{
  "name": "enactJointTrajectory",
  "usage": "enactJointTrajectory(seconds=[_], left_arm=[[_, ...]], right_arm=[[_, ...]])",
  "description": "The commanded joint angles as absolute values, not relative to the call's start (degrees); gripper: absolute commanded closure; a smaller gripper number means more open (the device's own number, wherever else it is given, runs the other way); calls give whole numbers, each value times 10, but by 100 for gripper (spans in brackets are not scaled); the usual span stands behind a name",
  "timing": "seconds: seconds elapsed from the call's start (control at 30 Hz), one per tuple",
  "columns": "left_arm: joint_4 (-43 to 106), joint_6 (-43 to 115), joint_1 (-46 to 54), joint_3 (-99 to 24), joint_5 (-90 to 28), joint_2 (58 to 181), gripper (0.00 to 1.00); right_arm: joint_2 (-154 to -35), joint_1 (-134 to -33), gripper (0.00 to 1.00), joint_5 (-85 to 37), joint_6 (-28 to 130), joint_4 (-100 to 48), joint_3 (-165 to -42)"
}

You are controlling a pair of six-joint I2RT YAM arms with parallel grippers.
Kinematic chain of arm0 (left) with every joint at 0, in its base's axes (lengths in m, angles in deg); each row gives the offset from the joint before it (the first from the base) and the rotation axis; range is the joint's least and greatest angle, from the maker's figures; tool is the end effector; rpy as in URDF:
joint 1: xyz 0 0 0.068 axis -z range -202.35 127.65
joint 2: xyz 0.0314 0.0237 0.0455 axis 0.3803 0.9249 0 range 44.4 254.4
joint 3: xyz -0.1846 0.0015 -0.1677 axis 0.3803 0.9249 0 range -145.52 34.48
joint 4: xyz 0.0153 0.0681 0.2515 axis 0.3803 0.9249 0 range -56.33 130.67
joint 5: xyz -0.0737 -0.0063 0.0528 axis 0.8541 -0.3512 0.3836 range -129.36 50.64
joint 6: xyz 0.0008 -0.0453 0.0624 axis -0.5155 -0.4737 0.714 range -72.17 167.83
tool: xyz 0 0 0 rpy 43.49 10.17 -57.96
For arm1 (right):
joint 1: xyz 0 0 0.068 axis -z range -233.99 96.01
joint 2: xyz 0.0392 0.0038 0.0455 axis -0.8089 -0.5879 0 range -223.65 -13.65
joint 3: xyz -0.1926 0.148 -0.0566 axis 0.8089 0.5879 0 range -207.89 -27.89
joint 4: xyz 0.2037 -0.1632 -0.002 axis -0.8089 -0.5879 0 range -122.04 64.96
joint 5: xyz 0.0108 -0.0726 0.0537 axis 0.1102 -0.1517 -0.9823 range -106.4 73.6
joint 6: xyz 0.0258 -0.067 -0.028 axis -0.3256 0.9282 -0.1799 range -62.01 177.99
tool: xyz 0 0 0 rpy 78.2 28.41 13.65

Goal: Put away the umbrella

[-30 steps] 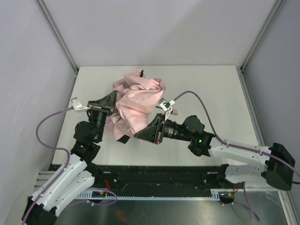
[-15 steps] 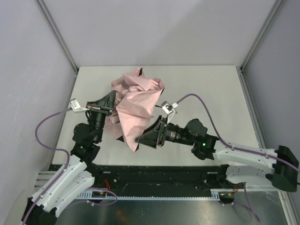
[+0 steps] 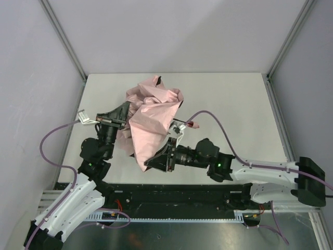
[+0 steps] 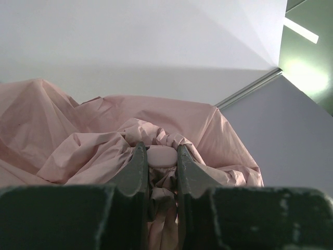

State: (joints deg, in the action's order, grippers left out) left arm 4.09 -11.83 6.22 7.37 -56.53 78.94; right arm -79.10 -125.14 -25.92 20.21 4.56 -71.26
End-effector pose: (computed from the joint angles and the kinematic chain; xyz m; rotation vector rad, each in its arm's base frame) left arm 0.1844 -0.0783 0.3289 -0.6079 1.1337 -1.1631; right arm 0.0889 0.2940 0.3134 -0.6309 1.5530 1.6299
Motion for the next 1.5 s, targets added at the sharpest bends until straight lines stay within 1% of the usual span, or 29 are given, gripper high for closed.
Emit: enactJointTrajectory(seconds=[0.0,0.03,0.07,0.1,0.13,0.17,0.2,0.27,0.4,0.5,0.63,0.77,0.8,0.83,0.87,0.93,1.03,1.2,1.27,1.37,1.4,1.47], left_arm=[[-23,-114,57,58,-543,782,100],[-22,-101,57,60,-535,781,100],[-22,-87,58,62,-527,780,100],[-22,-72,58,67,-519,778,100],[-22,-57,57,72,-510,775,100],[-22,-39,57,77,-499,772,100],[-21,-19,57,79,-485,769,100],[-20,28,57,81,-451,761,100],[-7,124,56,80,-381,741,100],[2,164,56,78,-337,728,100],[10,202,56,56,-223,739,100],[15,219,56,26,-101,759,100],[15,220,56,20,-82,761,100],[16,221,56,15,-68,763,100],[17,221,56,11,-57,763,100],[17,222,56,5,-41,765,100],[18,218,56,-7,-13,770,100],[18,196,56,-19,19,789,100],[18,186,56,-21,35,799,100],[18,171,57,-19,55,813,100],[18,166,57,-19,61,818,100],[17,155,57,-18,73,827,100]], right_arm=[[-829,-1259,83,-298,178,122,-716],[-823,-1258,86,-287,187,99,-716],[-809,-1257,84,-264,201,70,-716],[-790,-1258,76,-236,219,30,-716],[-770,-1258,65,-207,238,-14,-716],[-749,-1258,57,-186,257,-57,-715],[-728,-1258,51,-161,278,-104,-713],[-678,-1258,47,-117,321,-196,-706],[-555,-1255,43,2,380,-393,-698],[-467,-1239,38,50,404,-467,-704],[-414,-1212,32,36,427,-466,-731],[-451,-1192,26,-17,477,-479,-804],[-472,-1188,22,-42,490,-488,-826],[-495,-1185,11,-71,502,-497,-847],[-518,-1182,6,-101,511,-502,-865],[-561,-1181,2,-141,519,-500,-888],[-607,-1186,1,-152,526,-480,-899],[-665,-1194,2,-121,522,-405,-901],[-687,-1196,7,-94,505,-364,-904],[-730,-1192,22,-93,482,-316,-918],[-746,-1191,26,-95,479,-306,-925],[-772,-1191,29,-96,481,-297,-942]])
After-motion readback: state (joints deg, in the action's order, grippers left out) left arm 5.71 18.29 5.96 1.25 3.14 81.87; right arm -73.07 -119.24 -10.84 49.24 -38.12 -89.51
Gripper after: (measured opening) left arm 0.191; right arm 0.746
